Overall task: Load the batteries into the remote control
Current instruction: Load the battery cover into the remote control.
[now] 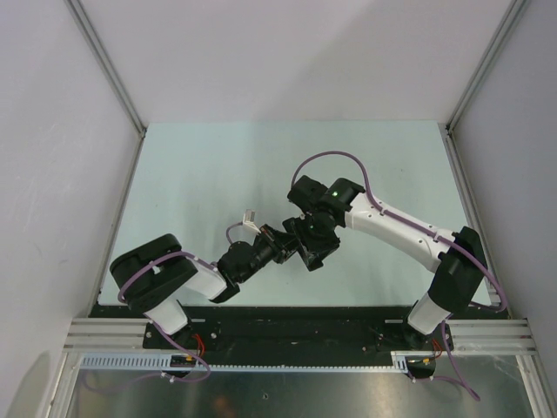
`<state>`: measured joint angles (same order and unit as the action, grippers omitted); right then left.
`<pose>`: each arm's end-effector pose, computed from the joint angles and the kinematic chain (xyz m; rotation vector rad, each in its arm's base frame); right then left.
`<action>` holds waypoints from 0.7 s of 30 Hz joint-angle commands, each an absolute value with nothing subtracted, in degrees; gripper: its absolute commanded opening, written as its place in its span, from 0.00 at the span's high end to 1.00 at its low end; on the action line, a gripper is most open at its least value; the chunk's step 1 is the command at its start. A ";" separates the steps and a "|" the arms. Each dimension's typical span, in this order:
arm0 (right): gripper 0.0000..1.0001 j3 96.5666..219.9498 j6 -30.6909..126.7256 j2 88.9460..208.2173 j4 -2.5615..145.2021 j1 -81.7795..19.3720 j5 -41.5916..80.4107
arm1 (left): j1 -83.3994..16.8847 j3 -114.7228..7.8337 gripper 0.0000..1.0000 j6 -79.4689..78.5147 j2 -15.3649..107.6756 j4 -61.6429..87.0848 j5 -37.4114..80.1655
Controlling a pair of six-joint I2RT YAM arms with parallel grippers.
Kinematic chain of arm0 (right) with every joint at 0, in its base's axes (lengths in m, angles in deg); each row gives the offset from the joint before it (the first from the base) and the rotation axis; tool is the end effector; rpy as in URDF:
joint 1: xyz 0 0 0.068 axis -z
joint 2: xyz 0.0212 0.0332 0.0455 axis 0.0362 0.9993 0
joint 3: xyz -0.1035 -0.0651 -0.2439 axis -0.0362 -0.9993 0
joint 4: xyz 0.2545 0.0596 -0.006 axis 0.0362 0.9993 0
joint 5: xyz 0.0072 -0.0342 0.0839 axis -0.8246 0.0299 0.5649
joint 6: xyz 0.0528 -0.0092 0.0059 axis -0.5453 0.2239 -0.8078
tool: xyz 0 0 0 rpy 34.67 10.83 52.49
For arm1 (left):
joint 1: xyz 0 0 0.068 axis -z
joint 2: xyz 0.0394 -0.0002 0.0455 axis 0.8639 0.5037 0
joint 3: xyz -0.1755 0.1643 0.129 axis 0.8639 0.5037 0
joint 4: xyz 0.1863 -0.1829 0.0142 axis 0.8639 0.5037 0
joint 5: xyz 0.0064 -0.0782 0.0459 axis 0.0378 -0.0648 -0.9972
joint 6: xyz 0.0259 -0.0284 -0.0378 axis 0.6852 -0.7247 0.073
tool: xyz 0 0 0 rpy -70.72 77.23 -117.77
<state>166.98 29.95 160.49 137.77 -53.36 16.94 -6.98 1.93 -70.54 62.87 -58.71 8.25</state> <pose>0.1927 0.2455 0.2936 -0.6975 2.8990 0.3370 0.1593 -0.2046 0.1520 -0.5512 1.8270 -1.6724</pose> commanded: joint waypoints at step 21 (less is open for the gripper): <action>1.00 166.30 29.78 161.10 135.15 -53.14 13.09 | -6.41 0.62 1.00 -77.75 58.46 -75.97 10.74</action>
